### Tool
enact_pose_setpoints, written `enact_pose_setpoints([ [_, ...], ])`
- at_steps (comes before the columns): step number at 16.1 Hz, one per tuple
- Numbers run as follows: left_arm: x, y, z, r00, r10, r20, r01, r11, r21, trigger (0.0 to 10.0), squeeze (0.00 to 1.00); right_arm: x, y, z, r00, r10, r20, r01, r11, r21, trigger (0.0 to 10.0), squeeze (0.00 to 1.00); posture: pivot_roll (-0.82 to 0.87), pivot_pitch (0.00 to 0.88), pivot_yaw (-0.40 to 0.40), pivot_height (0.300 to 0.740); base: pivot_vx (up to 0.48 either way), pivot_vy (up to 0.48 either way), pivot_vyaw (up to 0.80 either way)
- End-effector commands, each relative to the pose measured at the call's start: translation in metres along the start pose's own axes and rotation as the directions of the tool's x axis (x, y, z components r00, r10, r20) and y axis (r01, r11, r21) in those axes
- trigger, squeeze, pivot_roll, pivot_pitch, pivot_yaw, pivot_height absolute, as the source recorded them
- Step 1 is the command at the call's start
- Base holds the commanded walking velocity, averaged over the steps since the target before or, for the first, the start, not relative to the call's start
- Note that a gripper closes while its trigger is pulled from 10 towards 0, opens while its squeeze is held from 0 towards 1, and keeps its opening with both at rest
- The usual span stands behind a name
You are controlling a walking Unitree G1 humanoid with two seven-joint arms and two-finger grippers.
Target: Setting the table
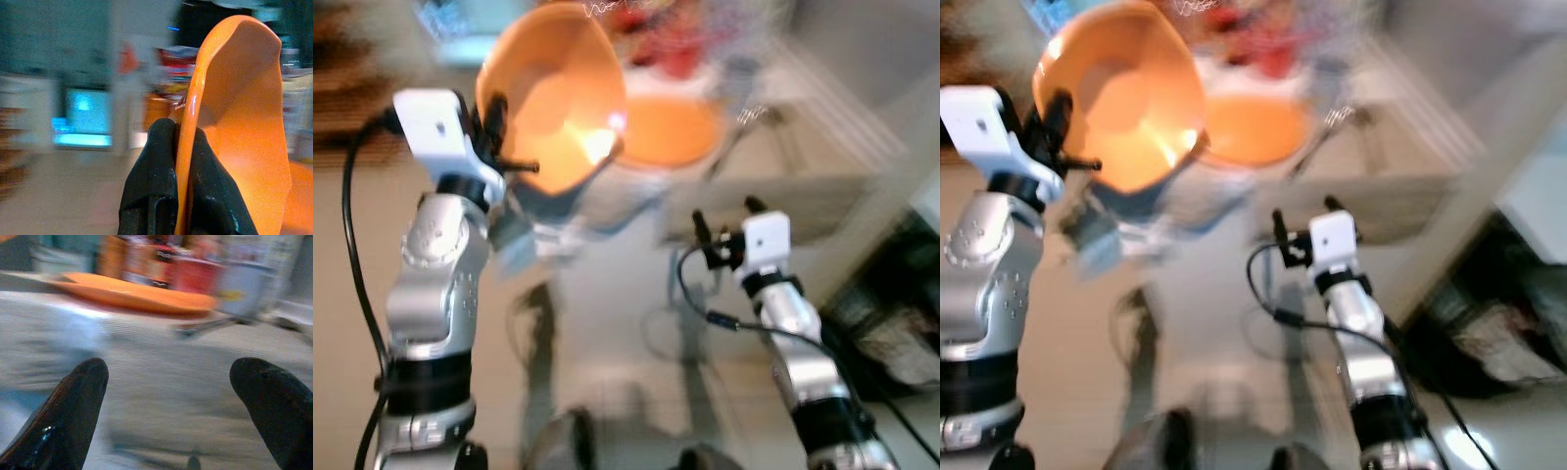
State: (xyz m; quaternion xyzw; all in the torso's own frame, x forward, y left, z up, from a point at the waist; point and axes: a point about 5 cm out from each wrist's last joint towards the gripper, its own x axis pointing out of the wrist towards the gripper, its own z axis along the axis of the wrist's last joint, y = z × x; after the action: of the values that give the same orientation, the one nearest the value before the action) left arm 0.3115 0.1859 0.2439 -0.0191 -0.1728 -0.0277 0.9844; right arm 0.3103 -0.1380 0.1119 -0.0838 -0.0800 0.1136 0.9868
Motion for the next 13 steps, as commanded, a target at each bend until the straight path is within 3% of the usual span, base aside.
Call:
enact_pose_setpoints([
  [1,0.005,-0.004,0.015,0.997,-0.018,0.071,0.017,1.0,0.009,0.0,0.0,-0.001,0.0,0.0,1.0,0.005,-0.001,-0.005,1.0,-0.002,10.0,0.0,-0.02,0.0,0.016,0.74,0.0,0.0,0.0],
  [12,0.002,-0.012,0.005,0.999,-0.028,0.04,0.028,1.0,-0.012,0.0,0.0,0.0,-0.002,0.0,1.0,0.0,-0.011,0.0,1.0,-0.011,10.0,0.0,-0.03,0.0,0.015,0.74,0.0,0.0,0.0],
  [13,0.002,-0.012,0.003,0.999,-0.019,0.03,0.02,0.999,-0.027,0.0,0.0,0.0,-0.002,0.0,1.0,0.002,-0.012,-0.002,1.0,-0.013,10.0,0.0,-0.03,0.0,0.014,0.74,0.0,-0.469,0.0],
])
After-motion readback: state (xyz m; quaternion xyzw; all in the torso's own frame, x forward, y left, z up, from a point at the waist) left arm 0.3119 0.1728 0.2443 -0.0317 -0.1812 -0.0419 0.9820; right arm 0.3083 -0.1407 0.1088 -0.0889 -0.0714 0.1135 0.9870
